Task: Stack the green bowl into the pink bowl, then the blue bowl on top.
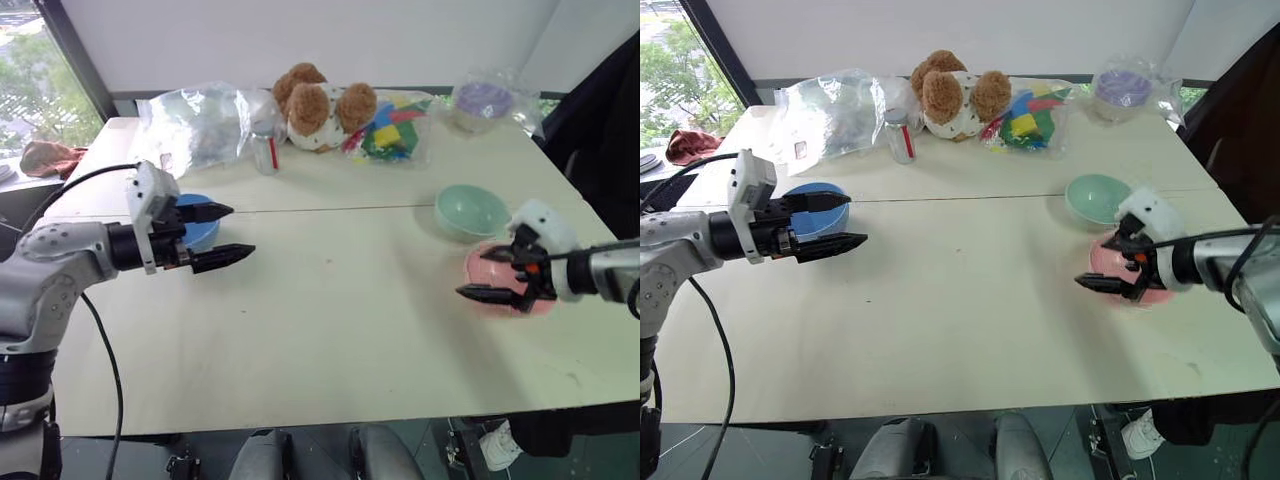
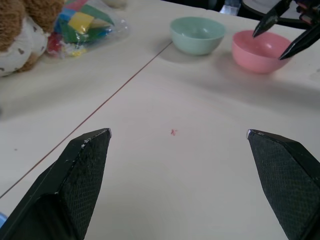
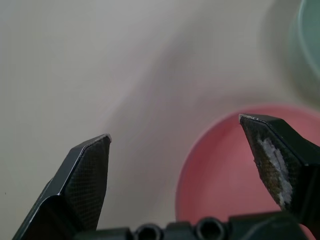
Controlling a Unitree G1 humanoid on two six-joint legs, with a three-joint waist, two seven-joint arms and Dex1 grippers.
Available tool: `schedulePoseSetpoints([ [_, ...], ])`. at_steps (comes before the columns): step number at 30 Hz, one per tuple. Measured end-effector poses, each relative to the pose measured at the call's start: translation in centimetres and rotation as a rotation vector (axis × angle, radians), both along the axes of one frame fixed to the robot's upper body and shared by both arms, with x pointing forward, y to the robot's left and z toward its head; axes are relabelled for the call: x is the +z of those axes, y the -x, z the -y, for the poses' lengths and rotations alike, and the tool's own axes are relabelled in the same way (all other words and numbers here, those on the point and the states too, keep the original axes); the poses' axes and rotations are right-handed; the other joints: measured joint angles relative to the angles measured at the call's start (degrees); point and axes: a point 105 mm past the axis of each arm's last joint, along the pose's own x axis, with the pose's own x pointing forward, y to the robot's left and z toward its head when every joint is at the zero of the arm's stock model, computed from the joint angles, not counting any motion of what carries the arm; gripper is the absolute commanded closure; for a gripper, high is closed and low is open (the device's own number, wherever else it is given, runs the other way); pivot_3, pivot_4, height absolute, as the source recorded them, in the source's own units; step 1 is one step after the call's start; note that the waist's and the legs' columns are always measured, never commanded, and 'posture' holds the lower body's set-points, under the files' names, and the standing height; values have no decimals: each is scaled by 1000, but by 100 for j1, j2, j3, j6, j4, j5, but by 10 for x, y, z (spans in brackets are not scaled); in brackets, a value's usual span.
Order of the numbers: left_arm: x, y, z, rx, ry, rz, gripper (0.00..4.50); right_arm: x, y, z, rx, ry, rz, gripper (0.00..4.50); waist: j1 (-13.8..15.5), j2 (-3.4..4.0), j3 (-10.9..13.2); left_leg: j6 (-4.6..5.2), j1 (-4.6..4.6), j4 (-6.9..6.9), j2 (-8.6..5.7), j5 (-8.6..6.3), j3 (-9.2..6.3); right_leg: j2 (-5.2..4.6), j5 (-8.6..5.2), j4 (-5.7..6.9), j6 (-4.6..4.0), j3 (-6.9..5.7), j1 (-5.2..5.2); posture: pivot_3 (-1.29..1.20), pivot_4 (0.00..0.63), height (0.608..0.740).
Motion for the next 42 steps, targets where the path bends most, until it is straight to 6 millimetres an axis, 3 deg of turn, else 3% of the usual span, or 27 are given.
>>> schedulePoseSetpoints([
  [4, 1, -3, 1, -2, -1, 16, 0, -18, 6, 13, -63, 47, -25, 48, 3, -2, -1, 0, 2, 1, 4, 0, 0, 9, 0, 0, 0, 2, 1, 0, 150, 740],
  [6, -1, -4, 1, 1, -3, 8, 0, -30, 7, 15, -83, 46, -45, 553, -2, -2, -1, 0, 1, 1, 4, 0, 2, 11, 0, 0, 0, 5, 0, 0, 150, 740],
  [9, -3, -4, 2, -4, -8, 5, 0, -38, 7, 18, -87, 66, -47, 1816, -1, -2, -1, -1, 2, 2, 4, 0, 2, 13, 0, 0, 0, 7, 0, 0, 150, 740],
  [14, -1, -5, 1, -1, -17, 17, 0, -44, 5, 21, -63, 106, -35, 4454, 3, -2, -1, -1, 2, 2, 4, 0, 2, 18, 0, 0, 0, 6, 0, 0, 150, 740],
  [17, -1, -5, 1, 1, -18, 23, 0, -31, 1, 17, -19, 123, 9, 4454, 3, -7, -4, -1, 4, 3, 5, 0, -1, 18, 0, -1, 0, 5, 5, 0, 150, 740],
  [20, 0, -6, -2, 10, -17, 22, 0, -24, 4, -8, 125, 94, 15, 4454, -7, -5, -3, -1, 4, 2, 6, 0, 0, 17, 0, 0, 0, 6, 2, 0, 150, 740],
  [25, 9, -9, -5, 24, -3, 48, 0, 31, -3, -95, 550, 89, 218, 4454, -78, -5, -3, -7, 11, 0, 17, 4, -10, 31, 3, 4, -5, 3, 2, 0, 150, 740],
  [27, 11, -11, -6, 25, 2, 56, 0, 23, -2, -123, 693, 99, 219, 4454, -30, -12, -6, -7, 7, -1, 18, 4, -11, 32, 2, 2, -5, 2, 0, 0, 150, 740],
  [32, 12, -13, -8, 34, -2, 56, 0, -9, -11, -165, 934, 196, 193, 4454, -4, -14, -5, -6, -6, 9, 1, 3, 3, 21, 3, -5, -4, 2, -6, 0, 150, 740],
  [36, 11, -12, -7, 41, -10, 61, 0, -18, -28, -179, 1012, 271, 229, 4454, -9, -14, -5, -16, -4, 8, 3, 9, 0, 22, 3, -3, -4, -1, -5, 0, 150, 740],
  [42, 6, -7, -9, 61, -25, 51, 0, -39, -40, -180, 1069, 343, 182, 4454, -22, -14, -5, -25, -4, 4, 6, 14, -2, 16, 3, -1, -4, -1, -6, 0, 150, 740],
])
